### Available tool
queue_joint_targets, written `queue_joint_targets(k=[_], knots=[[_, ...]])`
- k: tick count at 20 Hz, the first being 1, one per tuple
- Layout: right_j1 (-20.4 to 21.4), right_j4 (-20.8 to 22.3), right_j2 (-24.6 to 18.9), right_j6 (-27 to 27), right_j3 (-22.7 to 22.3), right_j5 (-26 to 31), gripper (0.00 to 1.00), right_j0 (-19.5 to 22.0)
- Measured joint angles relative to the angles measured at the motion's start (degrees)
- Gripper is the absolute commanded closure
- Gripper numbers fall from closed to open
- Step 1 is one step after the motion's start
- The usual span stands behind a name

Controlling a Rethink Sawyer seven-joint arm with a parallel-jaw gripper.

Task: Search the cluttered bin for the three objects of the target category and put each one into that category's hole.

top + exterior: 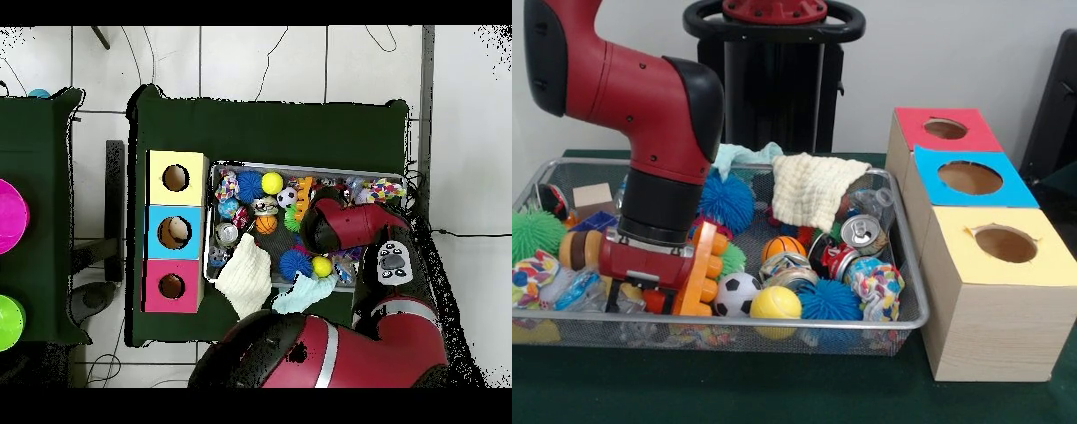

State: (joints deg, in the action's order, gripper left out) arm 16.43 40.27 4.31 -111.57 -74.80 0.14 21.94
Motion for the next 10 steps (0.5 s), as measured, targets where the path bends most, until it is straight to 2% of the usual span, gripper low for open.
queue_joint_targets(k=[7, 10], knots=[[0.1, 0.7, 0.2, 0.0, 0.0, -0.1, 0.0, -0.2], [-0.4, 0.7, 2.4, 0.0, 0.0, -1.8, 0.0, -2.0]])
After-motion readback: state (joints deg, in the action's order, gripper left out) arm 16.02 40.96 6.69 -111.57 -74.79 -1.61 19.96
